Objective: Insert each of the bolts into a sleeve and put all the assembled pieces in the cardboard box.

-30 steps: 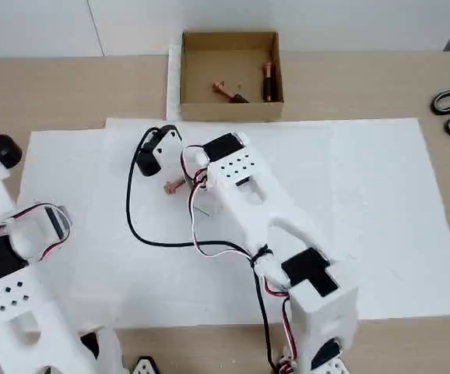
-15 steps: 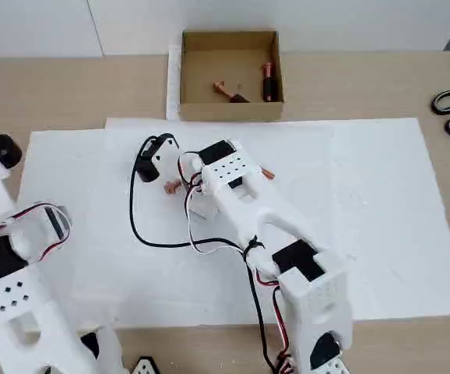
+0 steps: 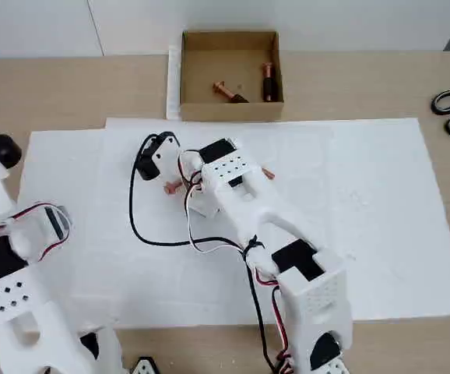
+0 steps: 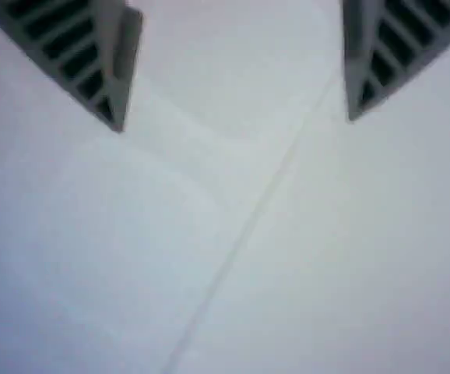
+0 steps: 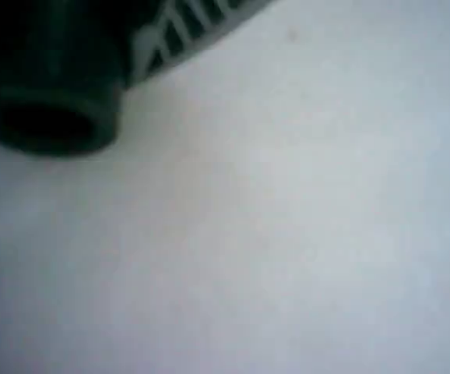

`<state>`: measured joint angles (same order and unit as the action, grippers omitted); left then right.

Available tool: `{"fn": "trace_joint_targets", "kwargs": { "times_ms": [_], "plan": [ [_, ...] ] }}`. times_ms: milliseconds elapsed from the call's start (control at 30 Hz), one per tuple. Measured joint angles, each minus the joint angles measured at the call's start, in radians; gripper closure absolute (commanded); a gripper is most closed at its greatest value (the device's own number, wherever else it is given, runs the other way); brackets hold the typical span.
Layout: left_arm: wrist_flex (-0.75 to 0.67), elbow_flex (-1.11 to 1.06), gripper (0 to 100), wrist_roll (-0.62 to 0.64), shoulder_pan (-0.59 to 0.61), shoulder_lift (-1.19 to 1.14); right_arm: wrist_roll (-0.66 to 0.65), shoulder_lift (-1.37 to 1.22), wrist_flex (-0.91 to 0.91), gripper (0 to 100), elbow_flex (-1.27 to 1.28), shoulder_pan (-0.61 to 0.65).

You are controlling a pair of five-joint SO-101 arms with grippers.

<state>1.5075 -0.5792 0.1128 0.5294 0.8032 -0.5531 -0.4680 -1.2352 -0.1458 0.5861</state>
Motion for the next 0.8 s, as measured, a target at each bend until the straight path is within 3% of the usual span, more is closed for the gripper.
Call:
{"fn": "trace_joint_targets", "kwargs": {
  "times_ms": [333,500,800],
  "plan": [
    [0.000,0.000,82,0.003,-0.005,0.000,0.104,-0.005,-0.287,99.5,-0.239,0.003],
    [0.000,0.000,82,0.003,-0.080,-0.009,0.173,-0.005,-0.439,99.4,-0.430,-0.025],
    [-0.060,0.000,82,-0.069,-0.275,-0.020,0.272,0.077,-0.479,99.5,-0.523,-0.239]
  ]
}}
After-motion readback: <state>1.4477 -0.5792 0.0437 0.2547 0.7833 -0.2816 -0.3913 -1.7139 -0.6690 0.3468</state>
